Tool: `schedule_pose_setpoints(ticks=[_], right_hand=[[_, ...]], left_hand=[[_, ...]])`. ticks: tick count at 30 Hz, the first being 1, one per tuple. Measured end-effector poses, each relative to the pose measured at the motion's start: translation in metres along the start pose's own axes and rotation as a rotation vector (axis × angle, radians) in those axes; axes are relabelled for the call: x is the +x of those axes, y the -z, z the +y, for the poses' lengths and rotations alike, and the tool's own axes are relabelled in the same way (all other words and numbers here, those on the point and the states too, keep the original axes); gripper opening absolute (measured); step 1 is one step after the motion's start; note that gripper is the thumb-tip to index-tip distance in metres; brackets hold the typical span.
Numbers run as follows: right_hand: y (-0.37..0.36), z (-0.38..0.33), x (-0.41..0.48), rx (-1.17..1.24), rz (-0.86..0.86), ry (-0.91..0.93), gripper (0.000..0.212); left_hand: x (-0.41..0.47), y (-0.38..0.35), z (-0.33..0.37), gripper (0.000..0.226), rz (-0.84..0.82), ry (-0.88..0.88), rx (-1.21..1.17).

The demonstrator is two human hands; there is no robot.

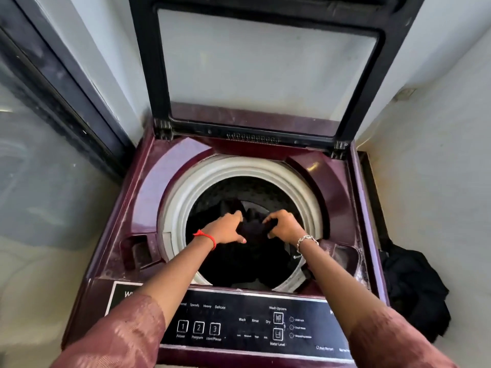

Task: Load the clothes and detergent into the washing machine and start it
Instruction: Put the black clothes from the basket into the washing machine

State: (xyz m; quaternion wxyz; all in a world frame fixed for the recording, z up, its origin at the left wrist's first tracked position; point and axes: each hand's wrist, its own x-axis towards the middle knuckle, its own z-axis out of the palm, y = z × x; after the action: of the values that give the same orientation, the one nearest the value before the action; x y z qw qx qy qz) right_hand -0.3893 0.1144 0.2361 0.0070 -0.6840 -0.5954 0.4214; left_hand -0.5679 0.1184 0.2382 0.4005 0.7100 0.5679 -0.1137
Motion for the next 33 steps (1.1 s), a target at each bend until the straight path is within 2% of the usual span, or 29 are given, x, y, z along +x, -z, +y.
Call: schedule_pose_setpoints(ticks=[3,9,14,19,25,30,33], right_hand=[[-0.001,0.005,0.004,-0.045,-0.135,-0.075,0.035],[0.019,0.001,-0.006,-0.052,-0.033,-0.061,0.030],[0.058,-0.009,-0.042,0.007,0.187,0.020,0.024],[0.092,-0.002,-0.101,0.131,0.490,0.076,0.021],[0.111,0.045,-0.173,0.314,0.818,0.009,0.013],[0.120,0.118,-0.216,0.352,0.883,-0.086,0.025],[0.121,0.174,-0.236,0.361,0.892,-0.194,0.031]], left_hand=[[0.005,-0.001,-0.001,0.065,-0.047,-0.001,-0.029],[0.001,0.021,0.024,0.049,0.073,-0.134,-0.039],[-0.014,0.044,0.073,0.031,0.161,-0.320,-0.041],[-0.031,0.056,0.133,0.021,0.270,-0.514,-0.058],[-0.048,0.035,0.211,0.025,0.259,-0.766,0.053],[-0.049,-0.001,0.283,0.038,0.172,-0.901,0.217],[-0.037,-0.036,0.325,0.041,0.104,-0.923,0.296]])
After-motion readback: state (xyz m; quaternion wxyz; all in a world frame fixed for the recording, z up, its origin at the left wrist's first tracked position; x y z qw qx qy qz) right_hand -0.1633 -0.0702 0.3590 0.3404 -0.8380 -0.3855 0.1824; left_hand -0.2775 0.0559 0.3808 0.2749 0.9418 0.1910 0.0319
